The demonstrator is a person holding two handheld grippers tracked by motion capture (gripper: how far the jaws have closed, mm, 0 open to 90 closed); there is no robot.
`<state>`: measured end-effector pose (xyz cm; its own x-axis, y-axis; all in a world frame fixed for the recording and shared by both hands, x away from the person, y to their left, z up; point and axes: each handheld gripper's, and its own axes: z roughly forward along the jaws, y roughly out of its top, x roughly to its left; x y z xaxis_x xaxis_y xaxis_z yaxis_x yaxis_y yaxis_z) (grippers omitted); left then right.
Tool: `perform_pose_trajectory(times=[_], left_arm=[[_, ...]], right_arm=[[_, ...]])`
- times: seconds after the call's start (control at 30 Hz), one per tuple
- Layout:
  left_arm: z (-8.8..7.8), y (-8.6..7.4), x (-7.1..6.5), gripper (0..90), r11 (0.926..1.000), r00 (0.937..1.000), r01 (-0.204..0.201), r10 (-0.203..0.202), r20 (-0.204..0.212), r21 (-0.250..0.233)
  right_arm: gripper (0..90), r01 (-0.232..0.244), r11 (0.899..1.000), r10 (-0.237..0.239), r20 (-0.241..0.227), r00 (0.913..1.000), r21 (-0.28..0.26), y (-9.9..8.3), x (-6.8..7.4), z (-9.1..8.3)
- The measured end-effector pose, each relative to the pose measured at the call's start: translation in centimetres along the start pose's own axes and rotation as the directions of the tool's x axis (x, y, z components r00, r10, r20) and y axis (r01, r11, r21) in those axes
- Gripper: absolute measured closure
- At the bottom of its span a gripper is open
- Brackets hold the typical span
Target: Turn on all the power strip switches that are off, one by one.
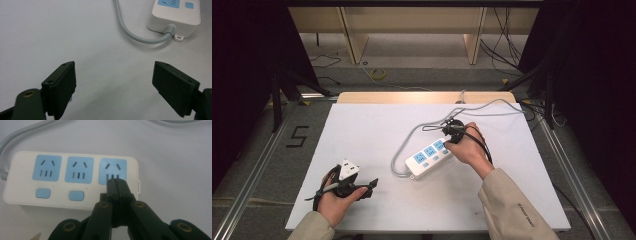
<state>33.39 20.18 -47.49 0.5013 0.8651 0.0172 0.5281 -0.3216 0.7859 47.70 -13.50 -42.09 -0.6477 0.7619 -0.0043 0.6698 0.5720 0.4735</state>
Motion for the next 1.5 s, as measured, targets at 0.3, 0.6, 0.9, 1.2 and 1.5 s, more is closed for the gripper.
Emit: perform_pose_trajectory(times=[0.3,0.6,0.9,1.2,1.5], left_arm=[[0.0,0.0,0.0,19.0,1.0,1.0,0.0,0.0,0.001,0.001],[0.0,0.0,0.0,19.2,1.0,1.0,-0.001,0.001,0.001,-0.001],[0.0,0.0,0.0,19.3,1.0,1.0,-0.001,0.001,-0.001,-0.002],[0.0,0.0,0.0,19.4,1.0,1.0,-0.005,0.005,0.0,0.0],[0.1,0.0,0.0,19.4,1.0,1.0,-0.003,0.003,-0.001,0.002]], right_arm=[[90.0,0.005,1.0,-0.005,-0.001,1.0,0.018,0.1,-0.1,0.4],[90.0,-0.001,0.999,0.001,-0.003,1.0,0.034,0.2,-0.2,0.8],[90.0,0.006,0.999,-0.006,-0.012,0.9999,0.048,0.2,0.0,1.2],[90.0,0.008,0.998,-0.008,-0.015,0.9999,0.055,0.2,-0.2,1.4],[90.0,0.011,0.998,-0.01,-0.021,0.9997,0.062,0.1,-0.1,1.4]])
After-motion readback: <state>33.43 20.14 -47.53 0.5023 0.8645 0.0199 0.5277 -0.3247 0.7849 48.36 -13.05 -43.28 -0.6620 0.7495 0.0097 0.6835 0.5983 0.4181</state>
